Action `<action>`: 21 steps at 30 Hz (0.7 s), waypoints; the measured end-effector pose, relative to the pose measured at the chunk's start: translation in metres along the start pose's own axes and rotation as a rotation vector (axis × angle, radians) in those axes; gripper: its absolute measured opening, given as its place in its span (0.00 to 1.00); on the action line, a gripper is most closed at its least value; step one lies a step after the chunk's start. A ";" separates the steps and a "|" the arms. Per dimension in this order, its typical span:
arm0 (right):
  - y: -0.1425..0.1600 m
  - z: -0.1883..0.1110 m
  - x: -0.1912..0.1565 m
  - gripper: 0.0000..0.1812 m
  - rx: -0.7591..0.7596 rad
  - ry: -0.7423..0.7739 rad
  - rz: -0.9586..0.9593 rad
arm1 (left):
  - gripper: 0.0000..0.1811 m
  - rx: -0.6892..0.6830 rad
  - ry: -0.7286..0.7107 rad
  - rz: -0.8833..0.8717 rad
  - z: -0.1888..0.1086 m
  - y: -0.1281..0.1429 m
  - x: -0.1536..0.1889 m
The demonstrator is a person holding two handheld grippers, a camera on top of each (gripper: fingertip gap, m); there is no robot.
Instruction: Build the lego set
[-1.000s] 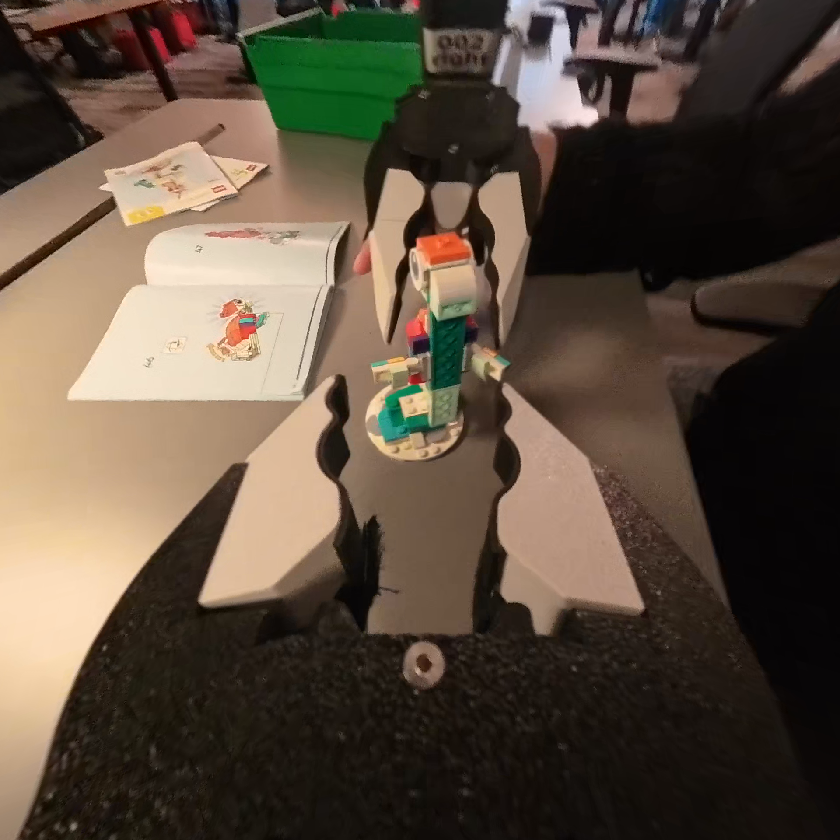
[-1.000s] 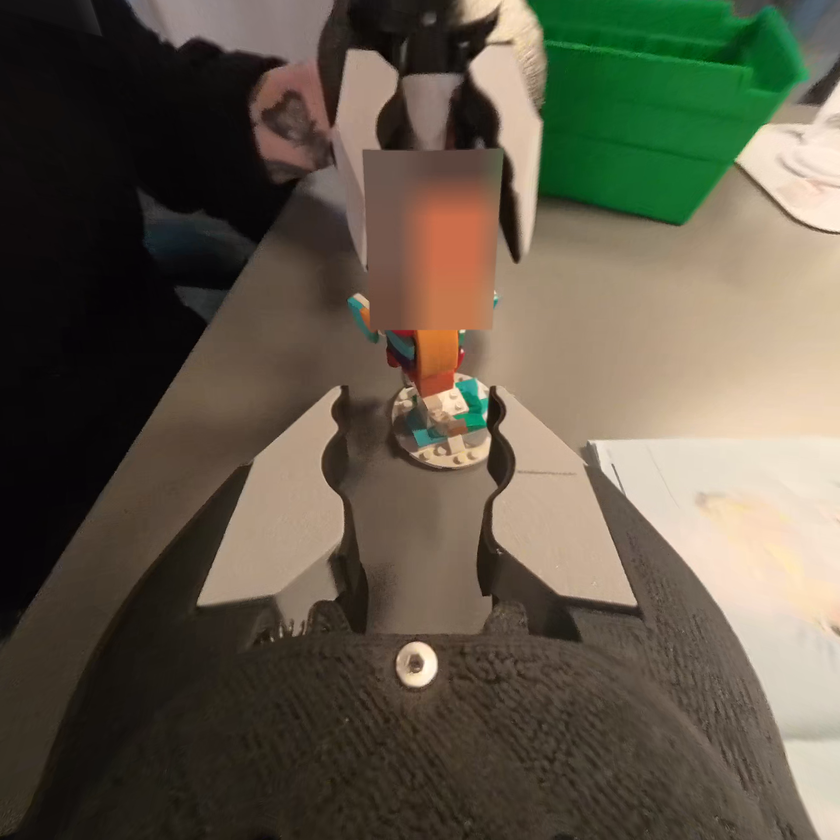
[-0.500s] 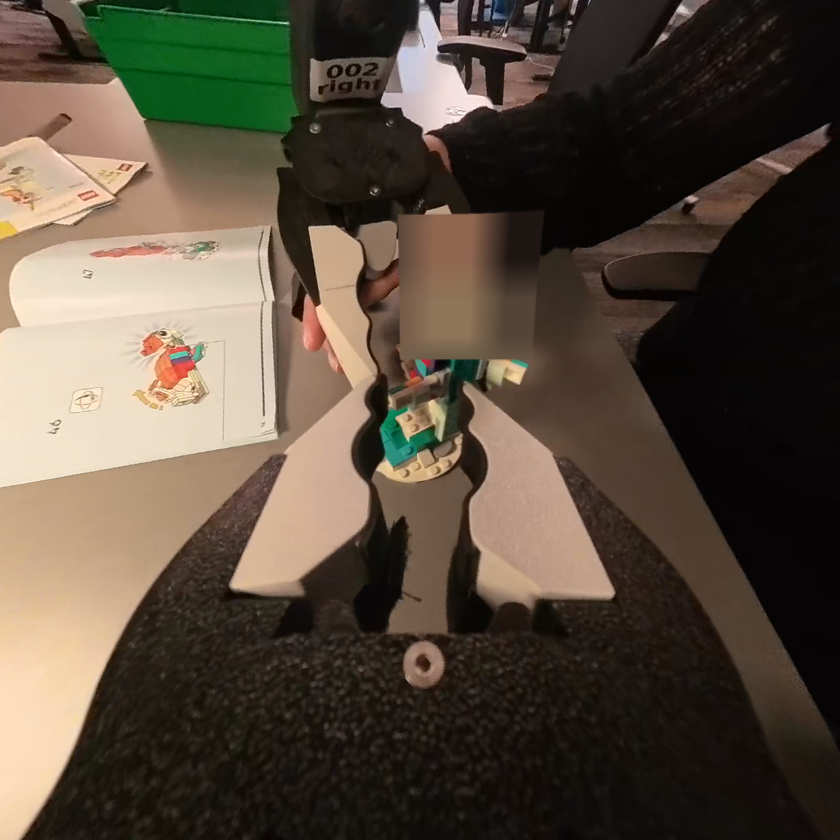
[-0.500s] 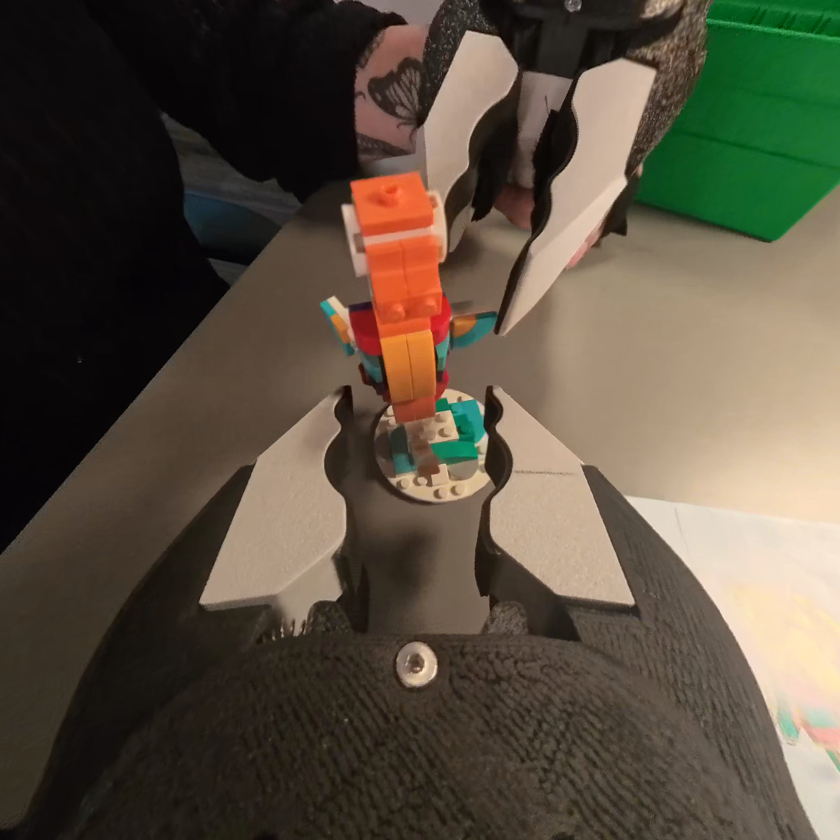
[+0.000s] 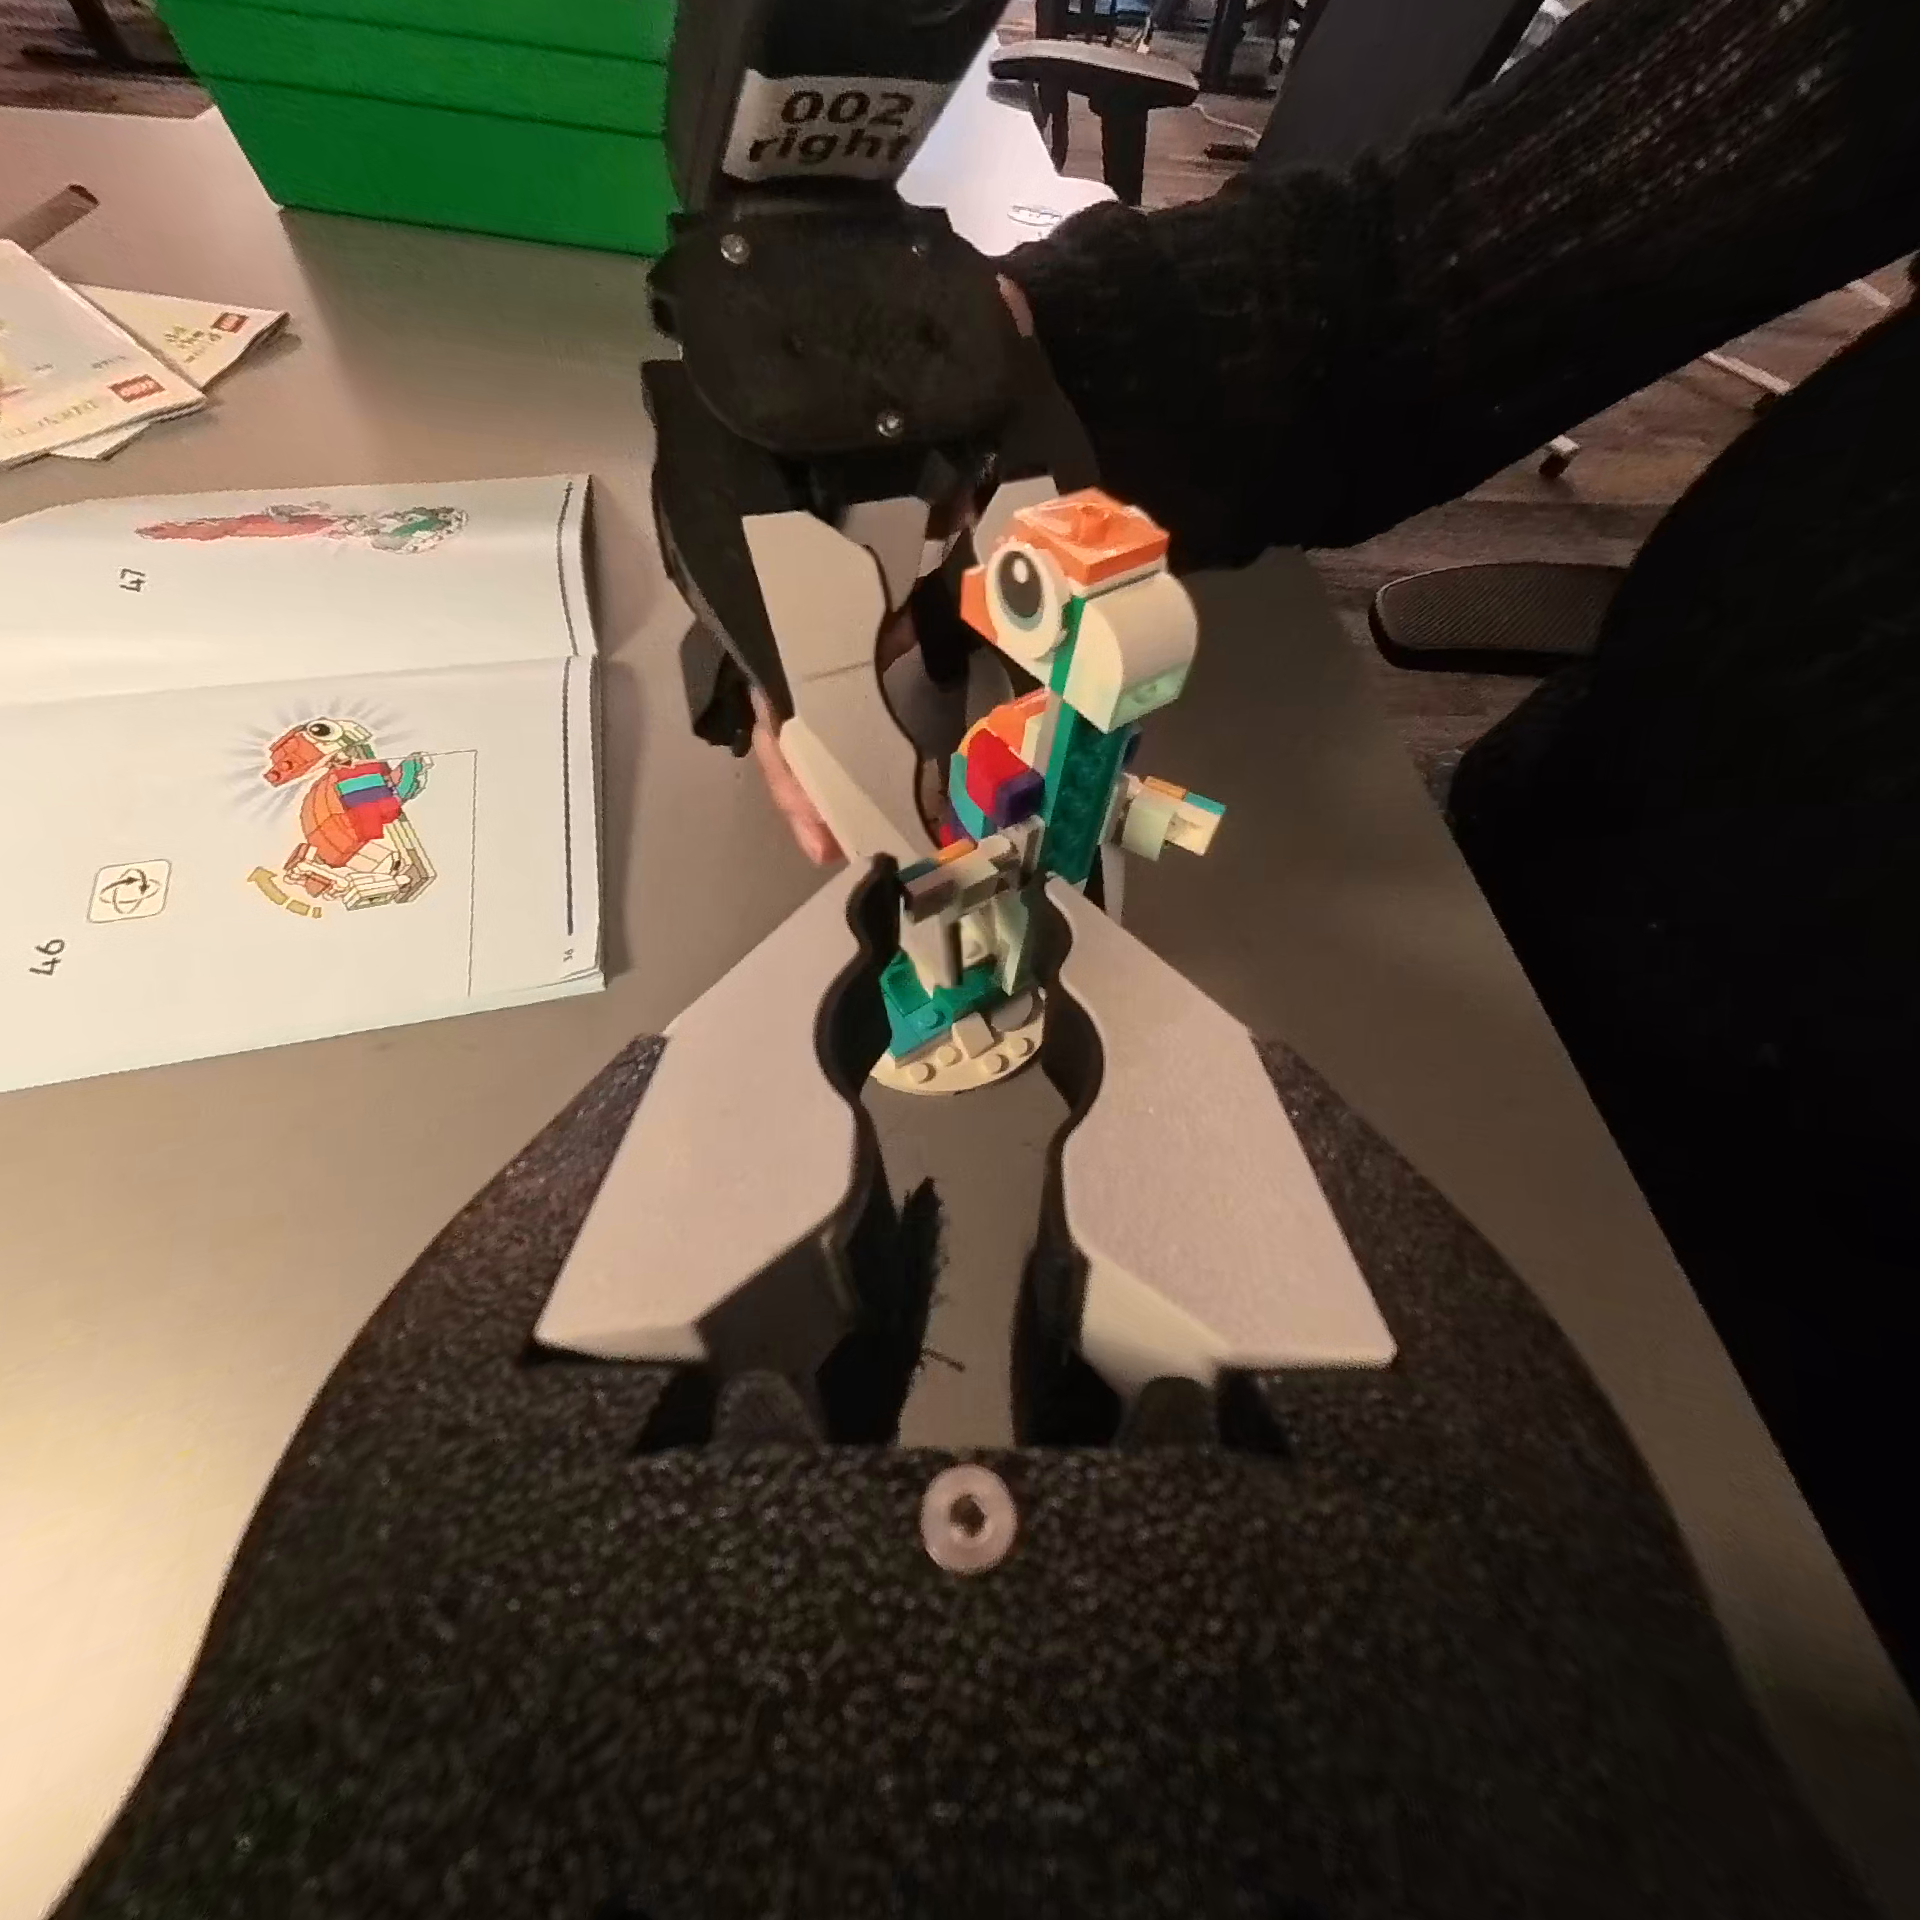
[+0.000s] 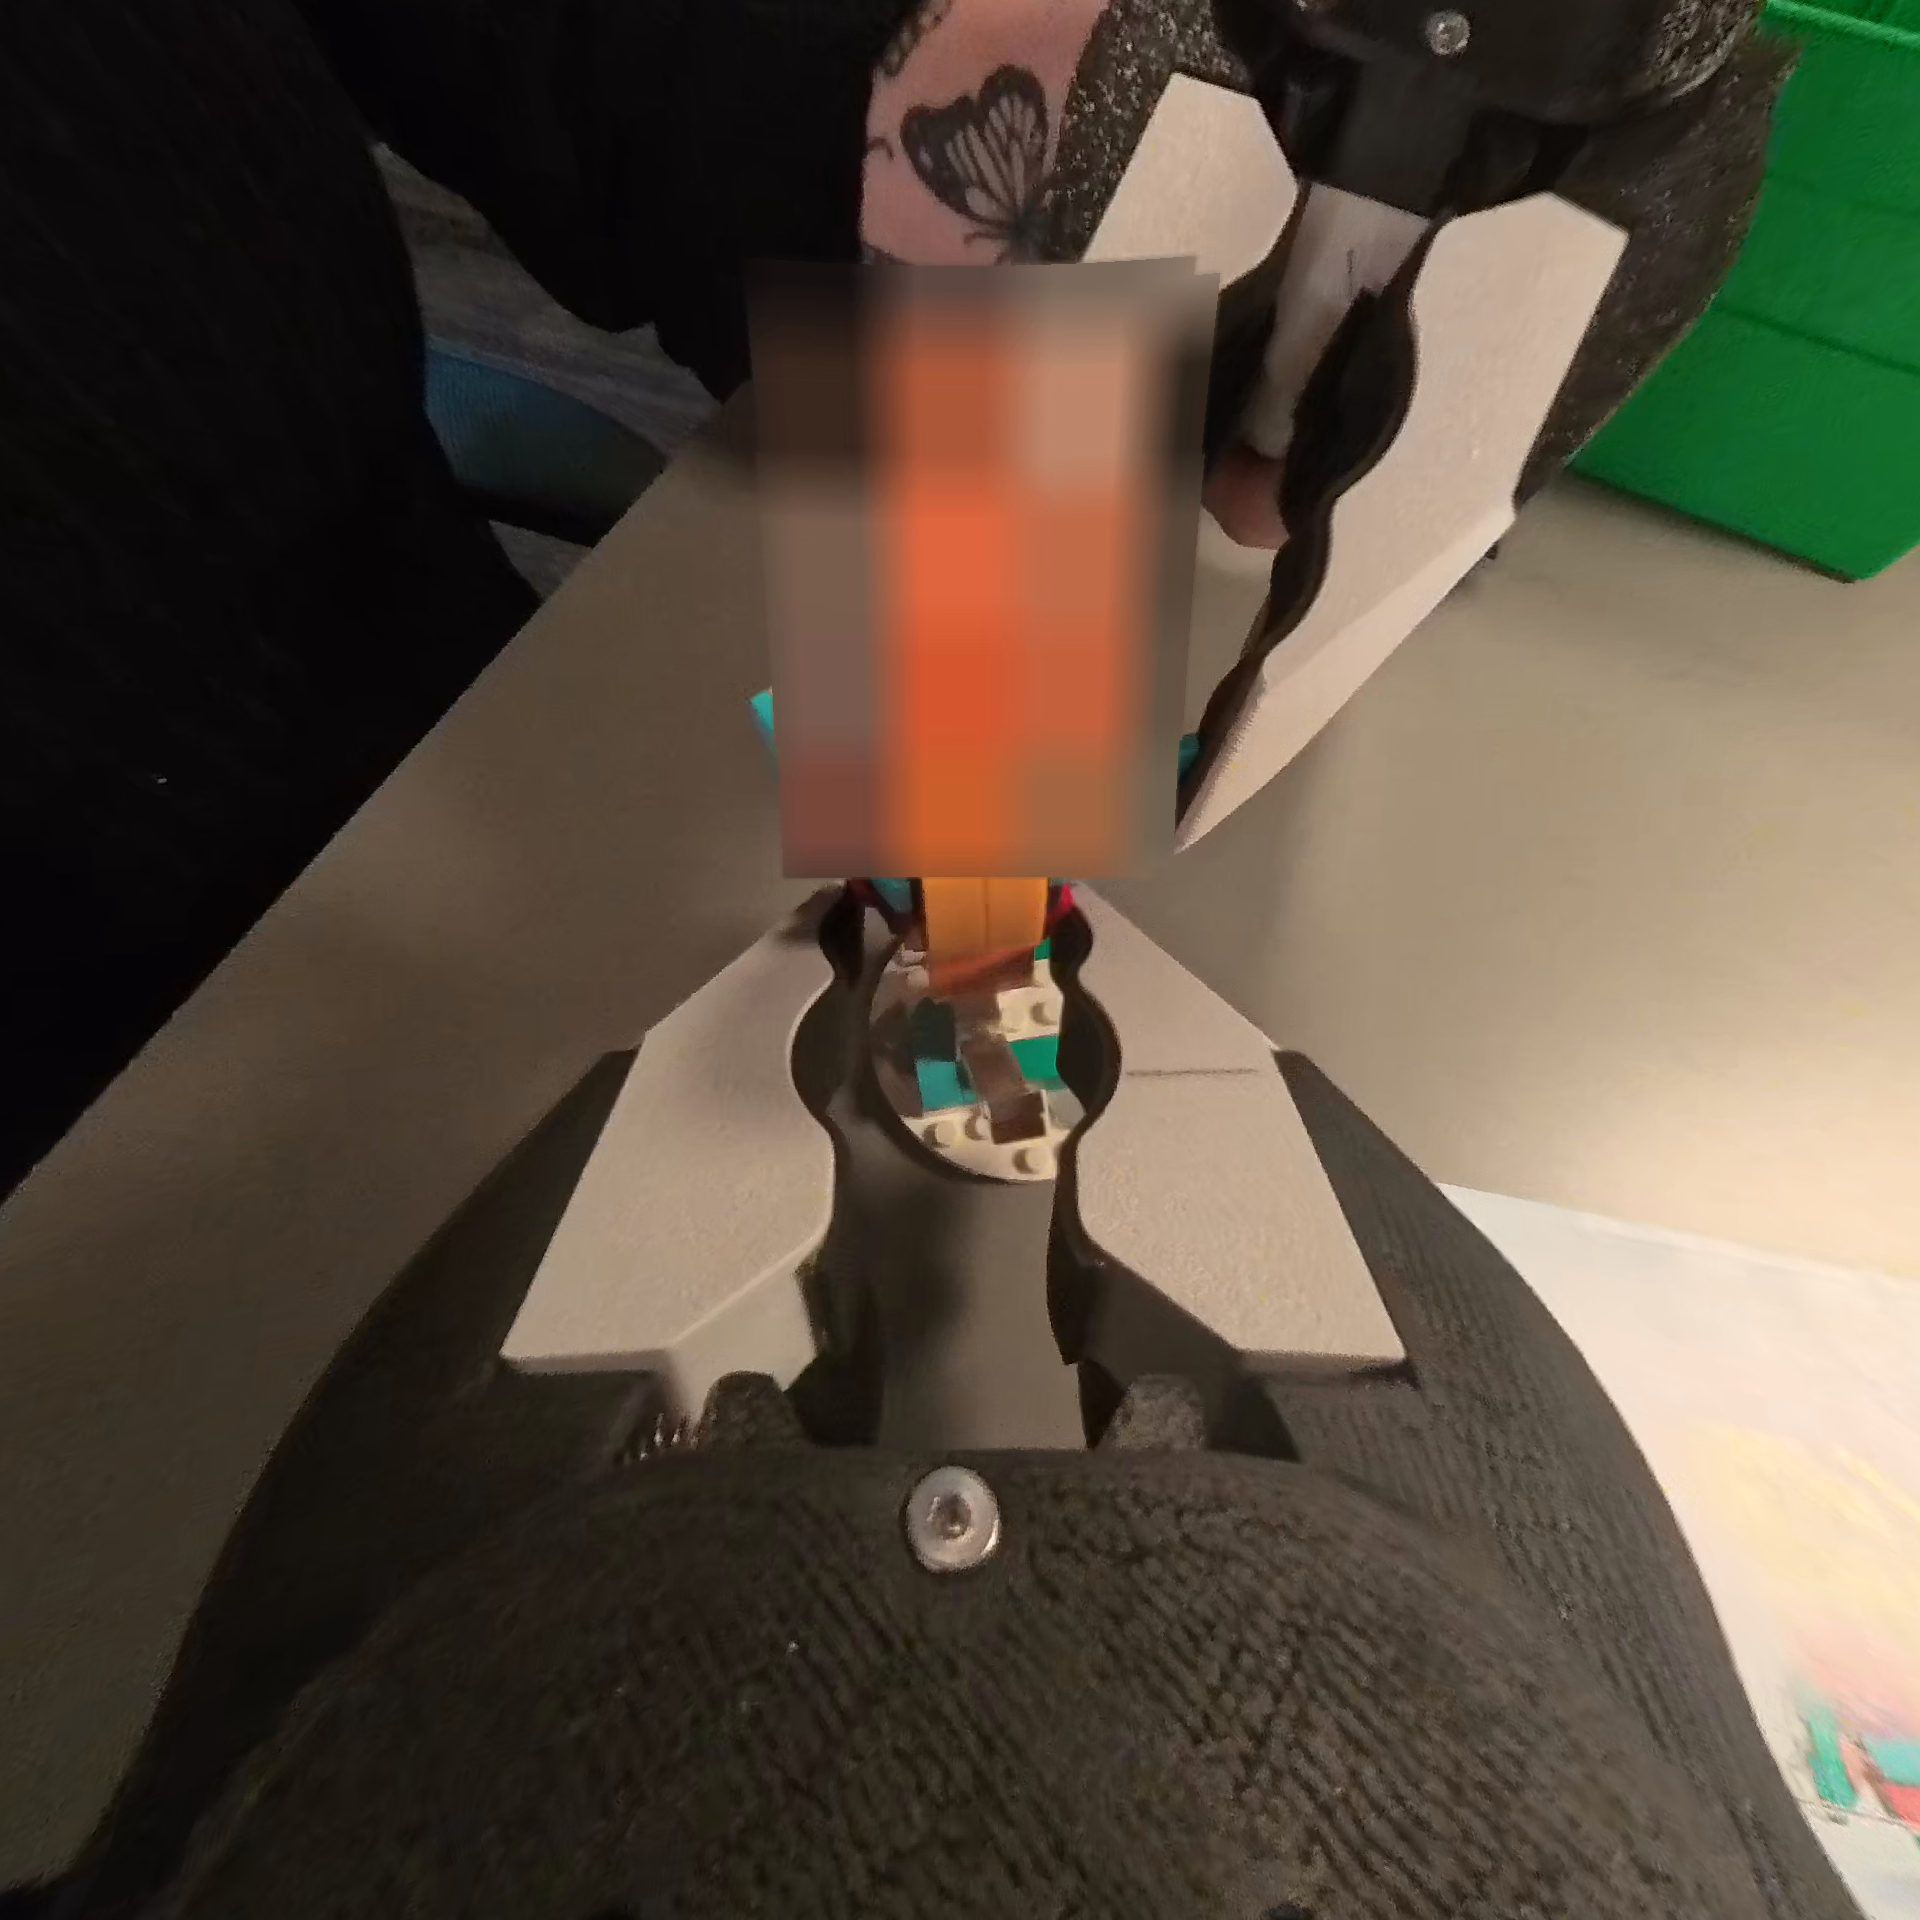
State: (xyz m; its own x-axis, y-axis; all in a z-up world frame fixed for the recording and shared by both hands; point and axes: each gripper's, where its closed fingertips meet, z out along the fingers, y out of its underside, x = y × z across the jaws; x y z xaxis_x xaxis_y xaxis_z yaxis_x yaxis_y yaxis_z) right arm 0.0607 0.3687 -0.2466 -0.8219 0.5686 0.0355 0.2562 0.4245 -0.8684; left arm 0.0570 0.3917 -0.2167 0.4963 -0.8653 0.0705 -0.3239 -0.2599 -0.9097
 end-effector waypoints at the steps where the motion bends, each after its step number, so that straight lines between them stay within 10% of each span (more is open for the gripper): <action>1: 0.000 0.000 -0.001 0.19 -0.002 -0.002 0.010 | 0.12 0.000 -0.002 0.001 -0.001 0.000 0.001; 21: 0.003 0.006 0.001 0.11 -0.030 0.084 0.173 | 0.08 0.058 -0.299 -0.020 -0.011 0.000 0.004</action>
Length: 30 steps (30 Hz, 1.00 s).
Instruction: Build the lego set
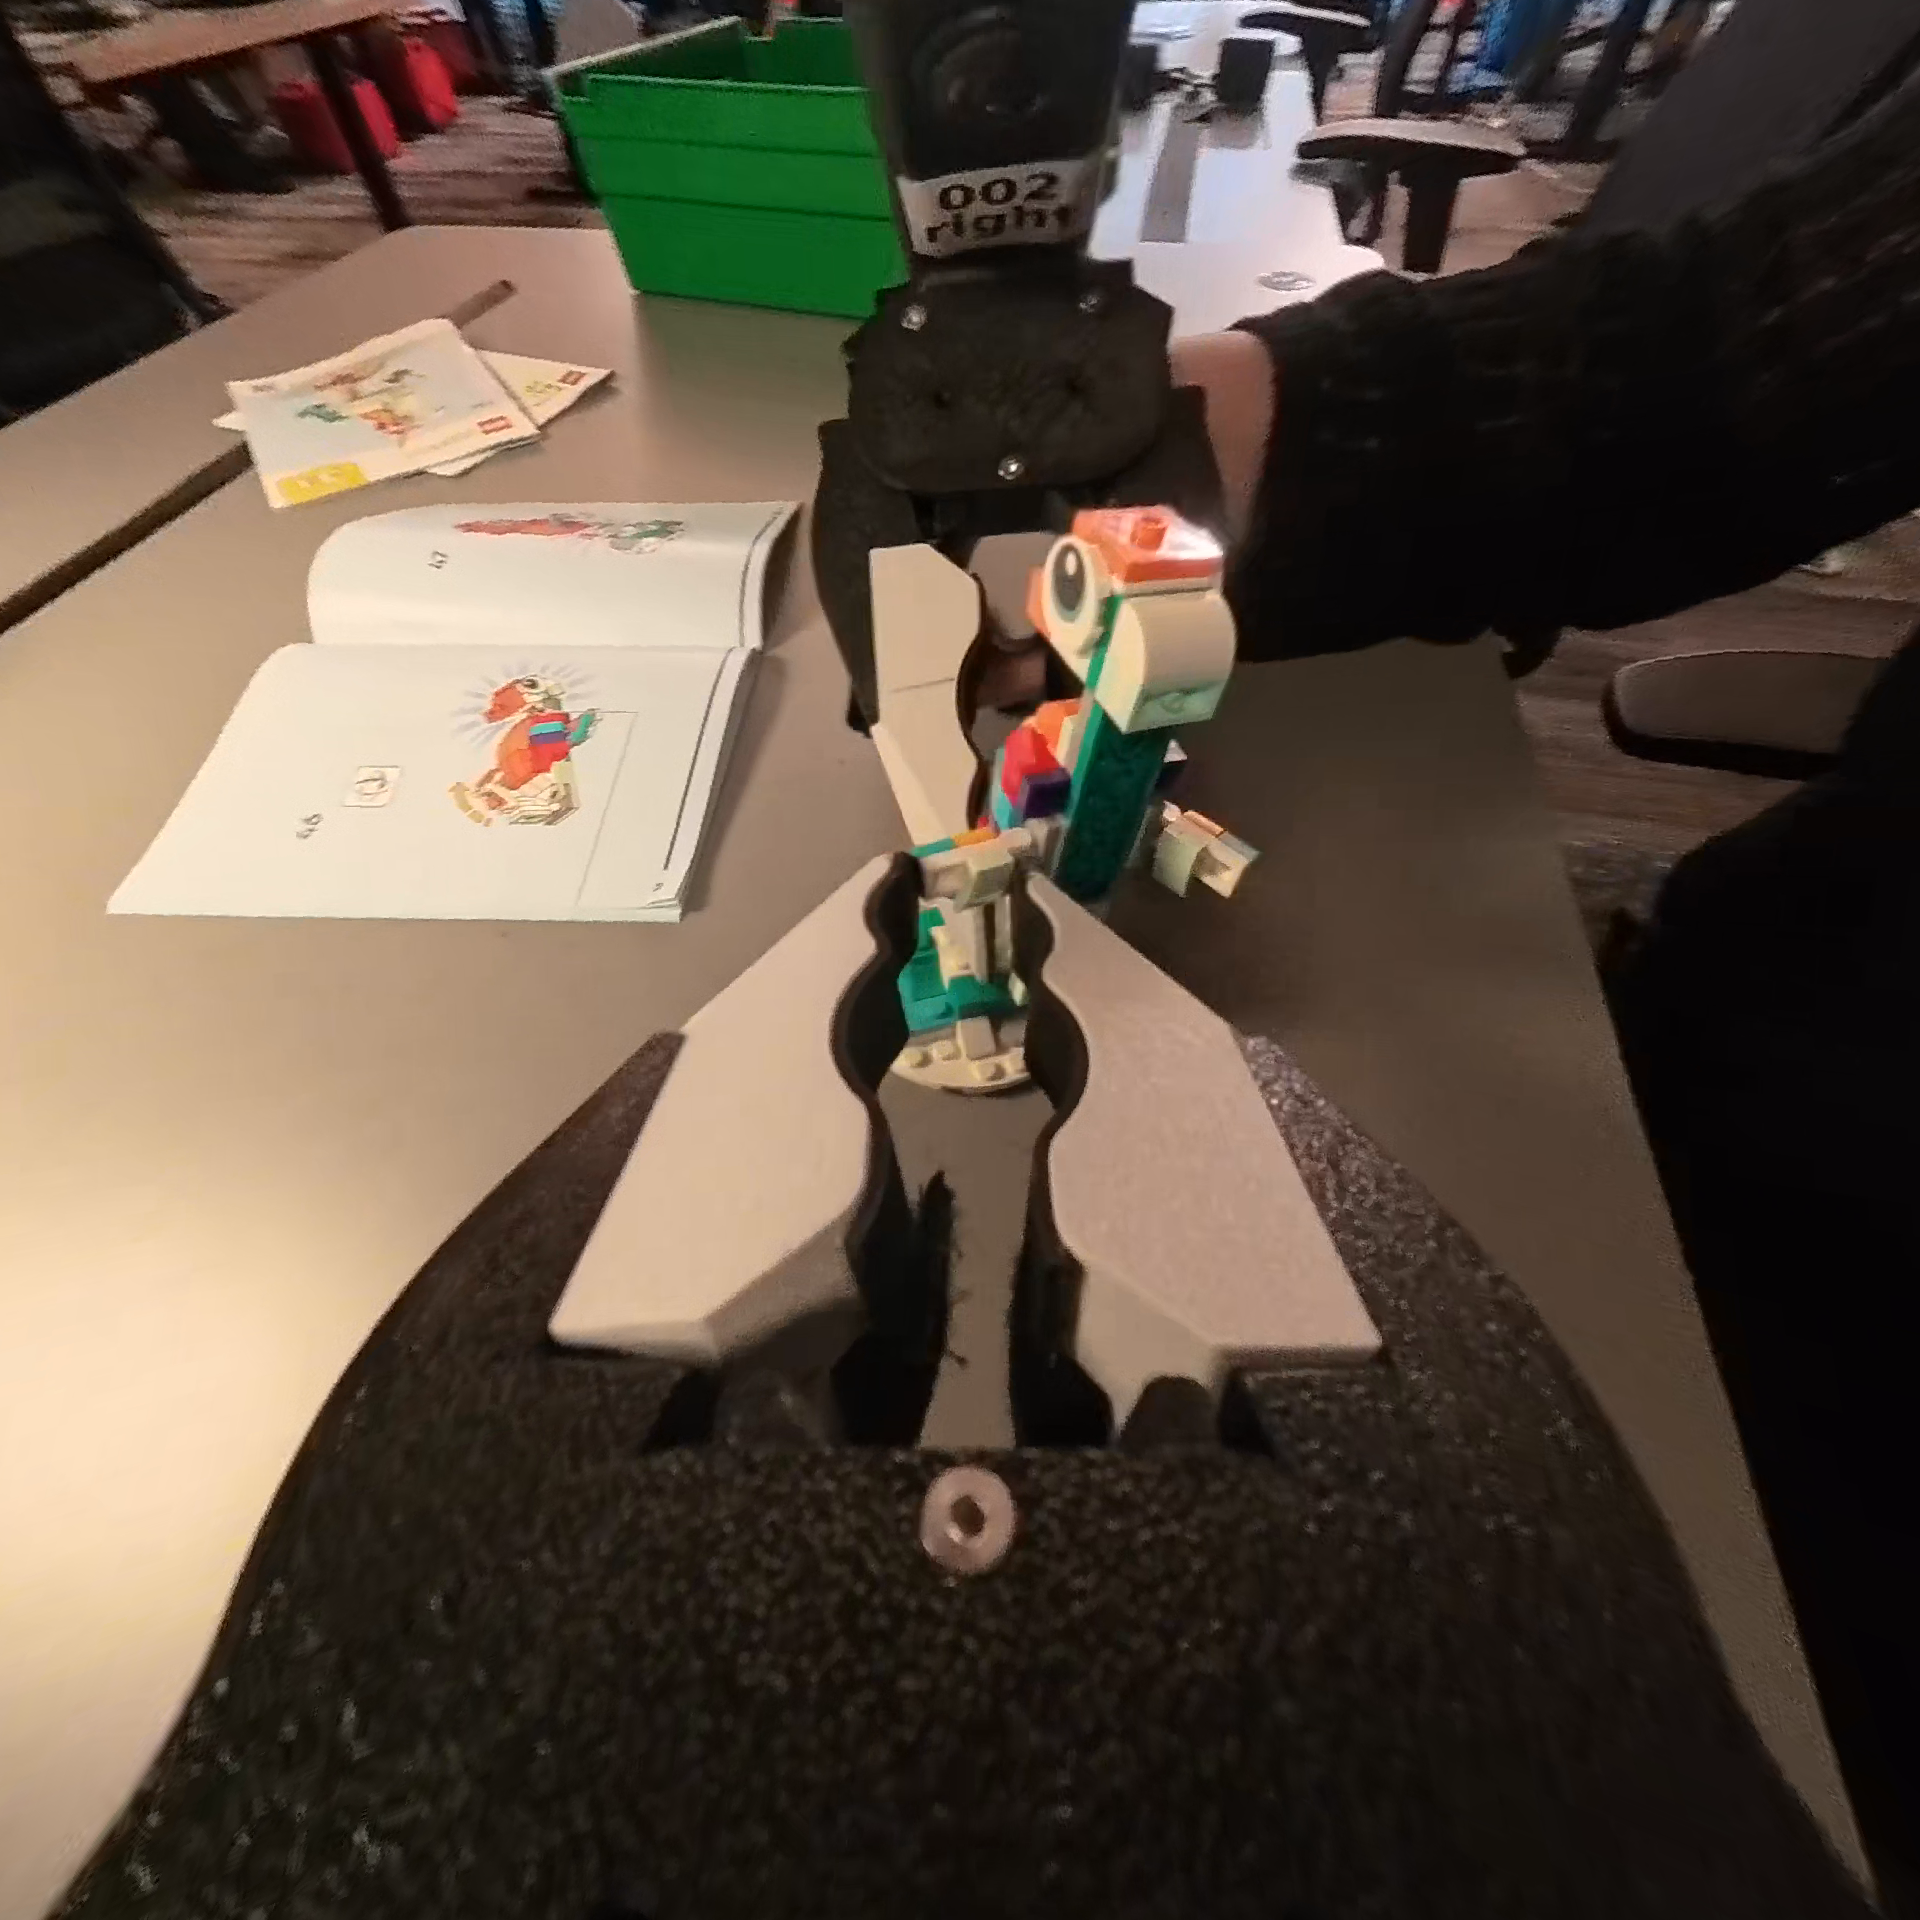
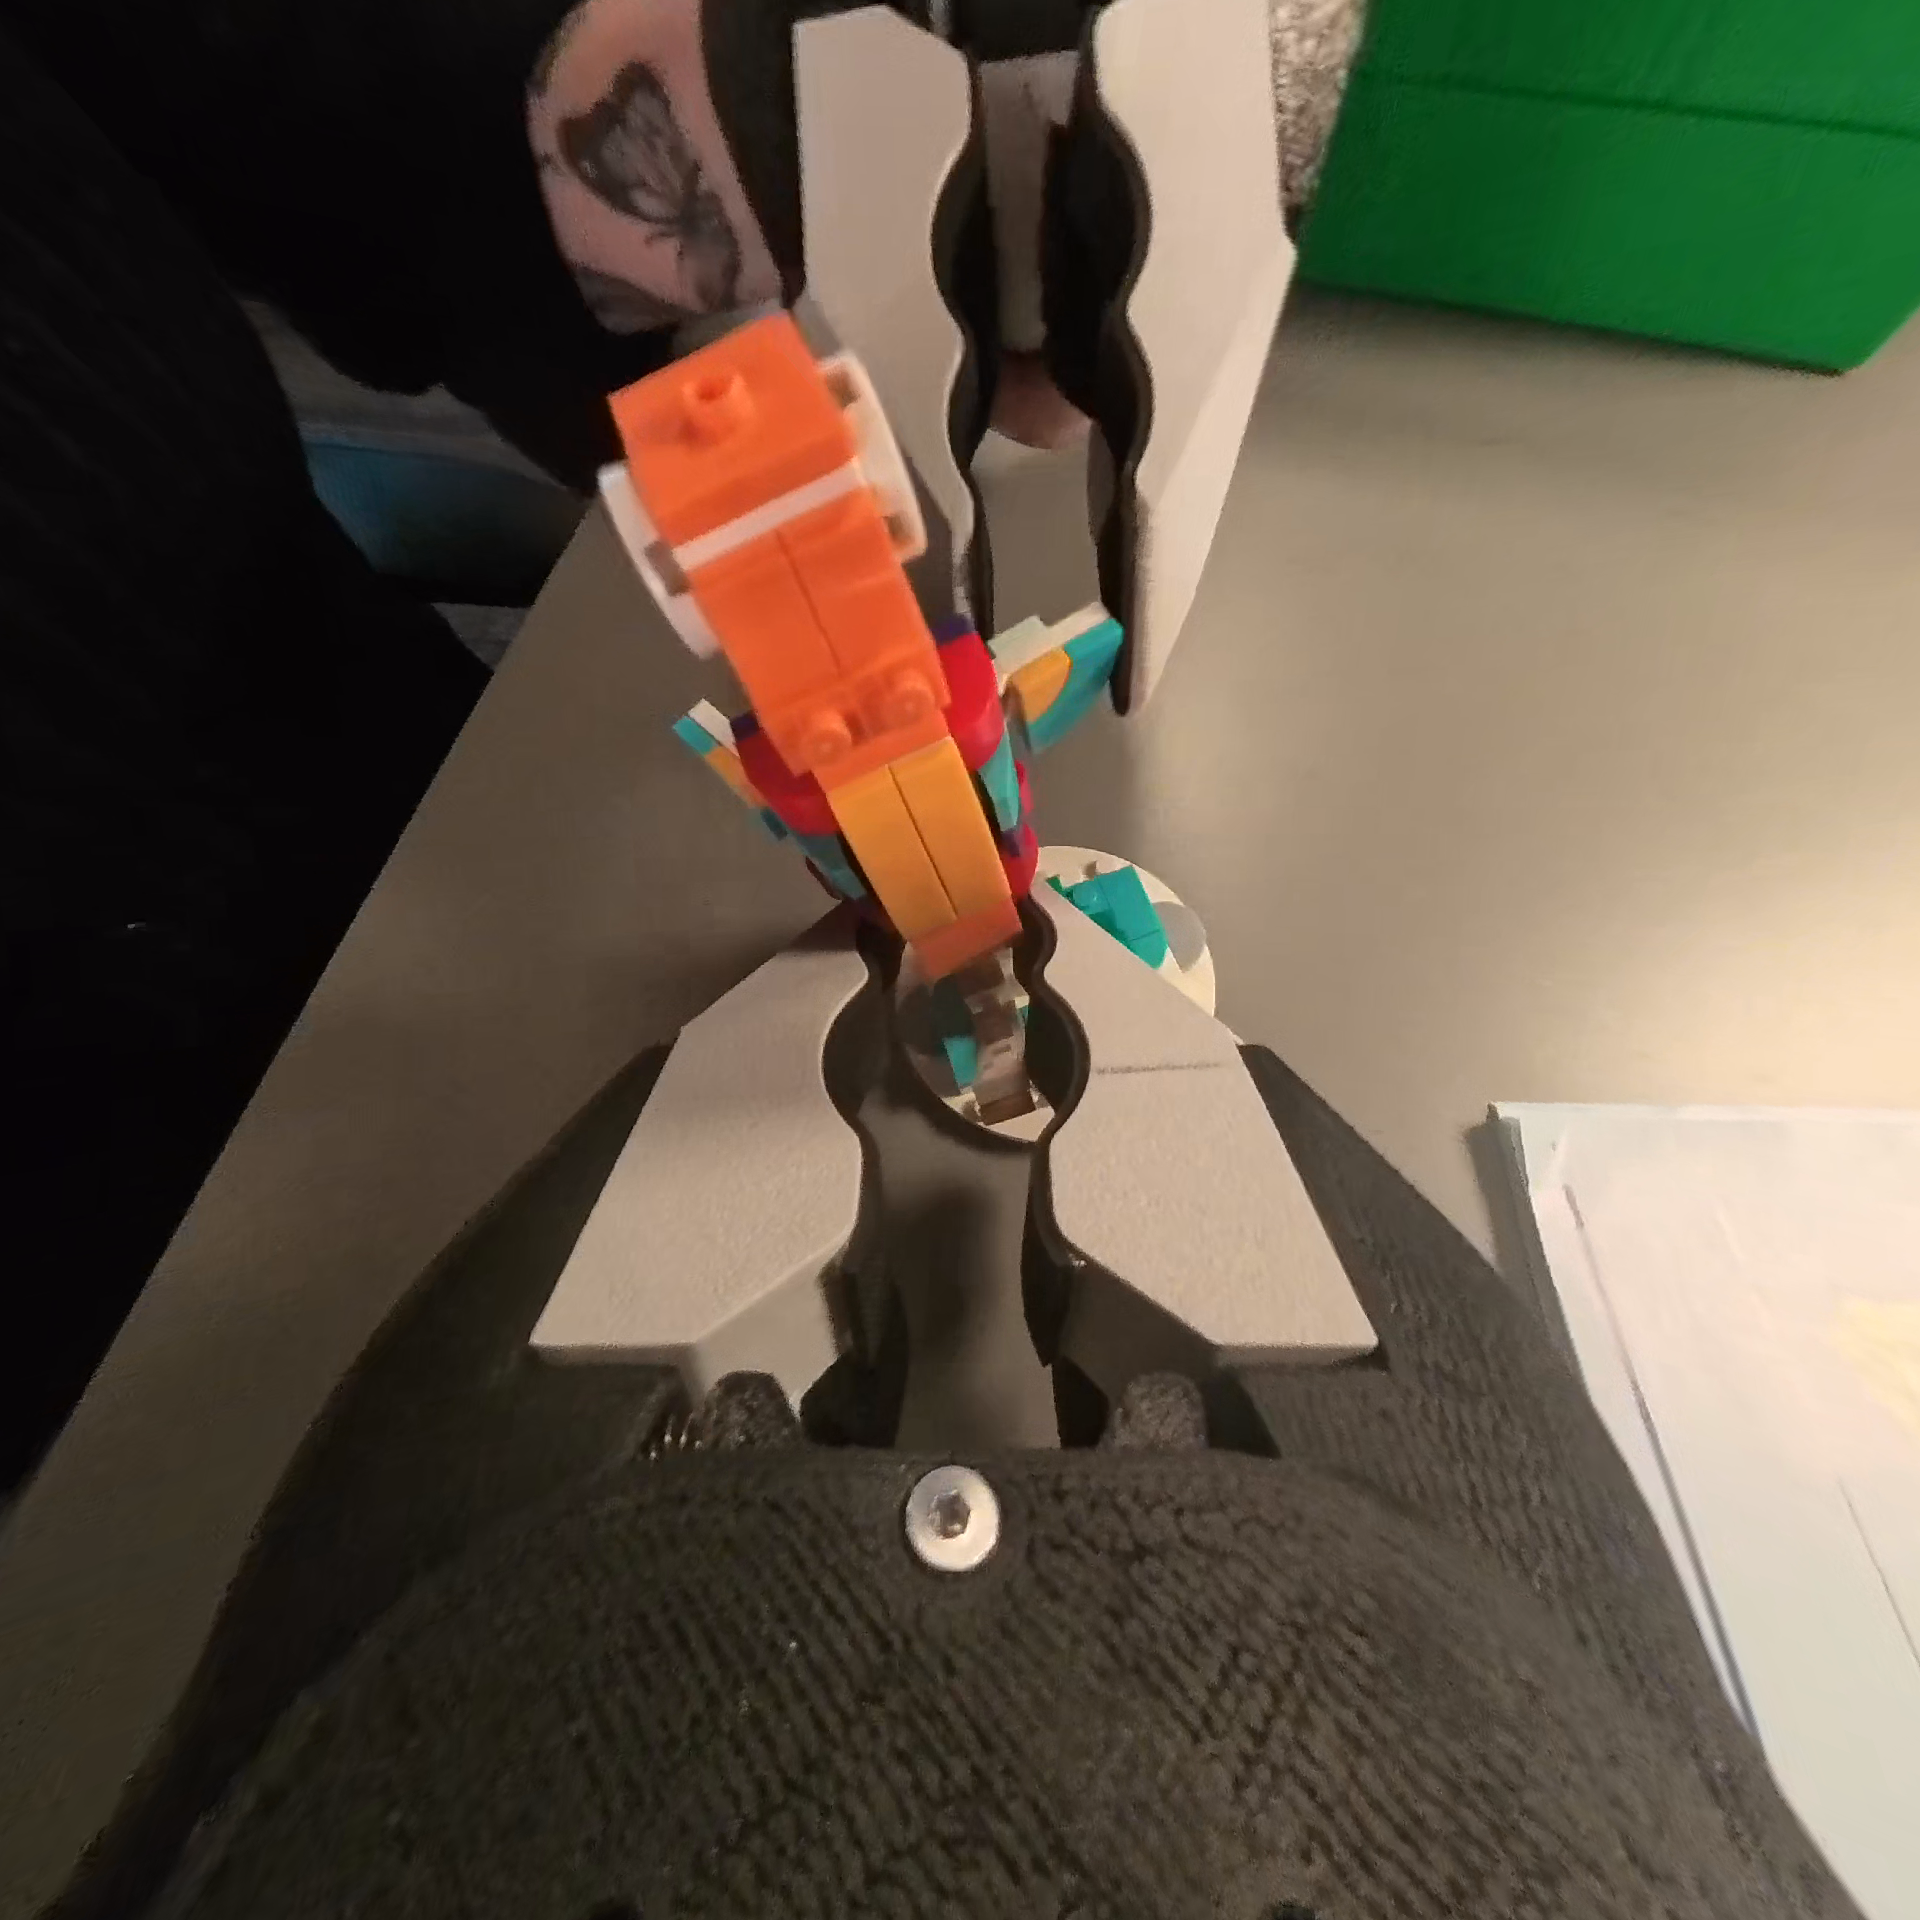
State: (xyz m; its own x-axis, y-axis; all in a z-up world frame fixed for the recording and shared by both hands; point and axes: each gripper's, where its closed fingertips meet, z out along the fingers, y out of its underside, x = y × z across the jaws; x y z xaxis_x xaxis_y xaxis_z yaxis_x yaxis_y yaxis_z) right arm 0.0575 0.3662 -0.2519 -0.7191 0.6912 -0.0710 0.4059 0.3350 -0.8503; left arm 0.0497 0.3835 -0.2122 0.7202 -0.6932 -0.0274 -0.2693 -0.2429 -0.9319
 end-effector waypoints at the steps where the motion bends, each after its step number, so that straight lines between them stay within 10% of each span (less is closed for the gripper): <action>1: 0.000 0.000 0.001 0.11 0.000 0.006 0.014 | 0.08 0.001 -0.032 0.006 0.000 0.001 -0.002; 7: -0.001 0.003 0.000 0.11 0.000 0.005 0.067 | 0.08 0.009 -0.164 0.051 -0.002 0.003 -0.006; 18: 0.003 0.002 -0.015 0.11 -0.041 -0.184 0.038 | 0.17 -0.056 0.362 0.071 -0.012 -0.011 0.014; 30: 0.001 0.003 -0.017 0.11 -0.029 -0.179 0.028 | 0.04 -0.186 0.404 0.120 -0.004 -0.003 0.017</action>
